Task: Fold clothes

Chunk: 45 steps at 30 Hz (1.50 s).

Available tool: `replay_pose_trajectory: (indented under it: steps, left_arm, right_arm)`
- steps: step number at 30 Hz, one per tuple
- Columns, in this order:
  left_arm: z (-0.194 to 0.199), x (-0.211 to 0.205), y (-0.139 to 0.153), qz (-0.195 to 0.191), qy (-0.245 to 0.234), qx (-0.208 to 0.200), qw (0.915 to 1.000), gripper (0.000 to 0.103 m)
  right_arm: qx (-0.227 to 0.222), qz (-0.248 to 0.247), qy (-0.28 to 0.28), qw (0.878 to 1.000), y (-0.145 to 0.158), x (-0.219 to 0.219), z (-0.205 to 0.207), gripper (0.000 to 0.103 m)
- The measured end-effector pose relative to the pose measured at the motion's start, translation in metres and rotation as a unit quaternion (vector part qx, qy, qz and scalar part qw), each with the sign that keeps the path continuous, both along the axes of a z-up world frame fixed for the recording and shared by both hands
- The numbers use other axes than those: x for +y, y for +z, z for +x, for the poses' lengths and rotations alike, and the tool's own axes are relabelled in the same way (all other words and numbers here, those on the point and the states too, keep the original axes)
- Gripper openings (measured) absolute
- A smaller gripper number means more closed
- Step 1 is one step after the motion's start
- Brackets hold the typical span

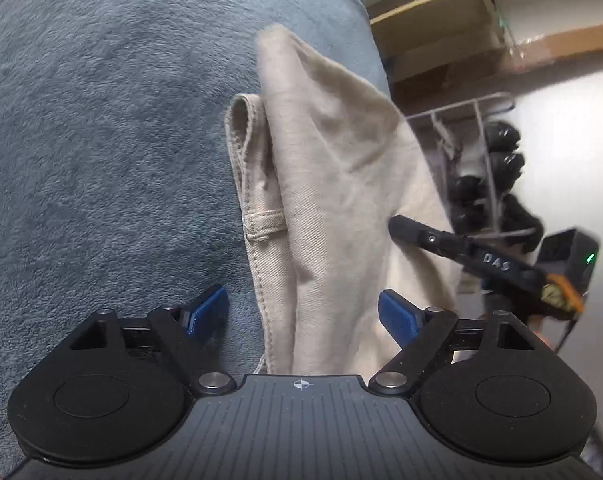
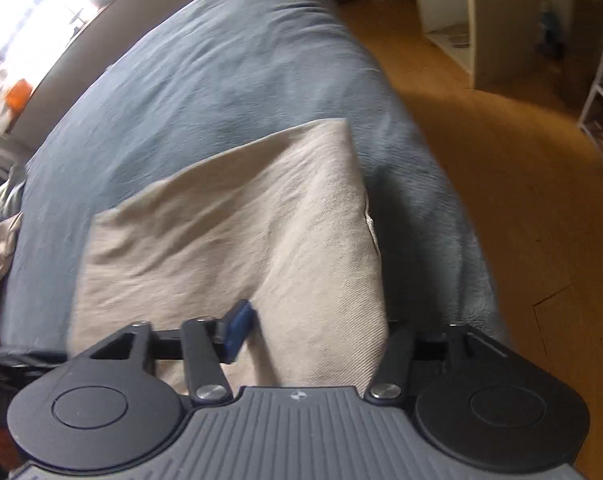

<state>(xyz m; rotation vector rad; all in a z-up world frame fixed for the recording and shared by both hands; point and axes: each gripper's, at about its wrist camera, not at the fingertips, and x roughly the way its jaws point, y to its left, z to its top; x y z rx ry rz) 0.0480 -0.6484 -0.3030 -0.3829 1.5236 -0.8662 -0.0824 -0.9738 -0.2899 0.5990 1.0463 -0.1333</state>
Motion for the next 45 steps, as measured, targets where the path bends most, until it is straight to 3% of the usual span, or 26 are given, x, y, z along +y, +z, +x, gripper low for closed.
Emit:
replay_pose_trajectory:
  steps: [3, 6, 8, 9, 11, 13, 15, 16, 18, 19, 22, 23, 24, 26, 29, 32, 34, 36, 37, 41, 45]
  left_arm:
    - [0.009, 0.021, 0.016, 0.003, 0.015, -0.023, 0.9996, 0.086]
    - [0.018, 0.036, 0.056, -0.001, 0.022, -0.104, 0.9943, 0.086]
    - [0.021, 0.041, 0.084, -0.003, 0.015, -0.17, 0.9852, 0.086]
    - [0.016, 0.032, 0.098, -0.004, -0.013, -0.224, 0.9744, 0.086]
    - [0.0, 0.005, 0.12, -0.009, -0.087, -0.324, 0.9422, 0.086]
    - [-0.02, -0.037, 0.126, -0.006, -0.166, -0.384, 0.9085, 0.085]
    - [-0.04, -0.059, 0.116, 0.013, -0.225, -0.419, 0.8797, 0.085]
    - [-0.045, -0.066, 0.107, 0.032, -0.244, -0.428, 0.87, 0.084]
    - [-0.046, -0.074, 0.077, 0.089, -0.26, -0.428, 0.8612, 0.084]
    - [-0.041, -0.076, 0.064, 0.108, -0.258, -0.414, 0.8664, 0.085]
    - [-0.009, -0.069, 0.041, 0.115, -0.212, -0.327, 0.9139, 0.091]
    - [-0.002, -0.064, 0.04, 0.11, -0.198, -0.308, 0.9241, 0.091]
    - [0.0, -0.061, 0.042, 0.107, -0.194, -0.304, 0.9265, 0.091]
    - [-0.005, -0.056, 0.054, 0.104, -0.207, -0.327, 0.9162, 0.089]
    - [-0.013, -0.048, 0.073, 0.094, -0.225, -0.365, 0.8986, 0.086]
    - [-0.027, -0.03, 0.102, 0.059, -0.226, -0.427, 0.8735, 0.087]
    - [-0.035, -0.032, 0.108, 0.041, -0.23, -0.459, 0.8574, 0.087]
    - [-0.039, -0.046, 0.104, 0.03, -0.241, -0.473, 0.8472, 0.087]
    - [-0.038, -0.055, 0.097, 0.031, -0.247, -0.471, 0.8466, 0.087]
    - [-0.022, -0.094, 0.055, 0.066, -0.269, -0.424, 0.8622, 0.086]
    - [-0.007, -0.087, 0.034, 0.077, -0.256, -0.405, 0.8741, 0.09]
  right_arm:
    - [-0.017, -0.007, -0.033, 0.999, 0.003, -0.001, -0.009, 0.063]
    - [-0.024, -0.053, -0.073, 0.996, 0.018, -0.003, -0.022, 0.064]
    - [-0.049, -0.093, -0.115, 0.988, 0.038, -0.003, -0.042, 0.064]
    - [-0.066, -0.101, -0.134, 0.984, 0.05, -0.001, -0.056, 0.064]
    - [-0.104, -0.11, -0.136, 0.979, 0.074, 0.015, -0.083, 0.059]
    - [-0.121, -0.135, -0.094, 0.979, 0.091, 0.047, -0.101, 0.055]
    - [-0.117, -0.161, -0.049, 0.979, 0.098, 0.082, -0.114, 0.05]
    - [-0.113, -0.167, -0.031, 0.979, 0.097, 0.098, -0.116, 0.05]
    - [-0.088, -0.177, -0.013, 0.98, 0.084, 0.119, -0.116, 0.05]
    - [-0.065, -0.182, -0.013, 0.981, 0.069, 0.124, -0.112, 0.05]
    - [-0.023, -0.169, -0.044, 0.984, 0.023, 0.127, -0.108, 0.048]
    - [-0.026, -0.162, -0.057, 0.985, 0.013, 0.127, -0.11, 0.048]
    - [-0.033, -0.153, -0.074, 0.985, 0.01, 0.126, -0.115, 0.049]
    - [-0.048, -0.141, -0.11, 0.983, 0.019, 0.126, -0.127, 0.048]
    - [-0.091, -0.174, -0.111, 0.974, 0.055, 0.149, -0.145, 0.046]
    - [-0.131, -0.193, -0.062, 0.97, 0.083, 0.188, -0.149, 0.046]
    - [-0.143, -0.199, -0.023, 0.969, 0.085, 0.212, -0.14, 0.046]
    - [-0.14, -0.184, 0.001, 0.973, 0.074, 0.227, -0.125, 0.045]
    - [-0.126, -0.17, 0.003, 0.977, 0.062, 0.231, -0.116, 0.045]
    - [-0.074, -0.112, -0.017, 0.991, 0.025, 0.234, -0.1, 0.041]
    - [-0.124, -0.101, -0.056, 0.986, 0.062, 0.213, -0.131, 0.041]
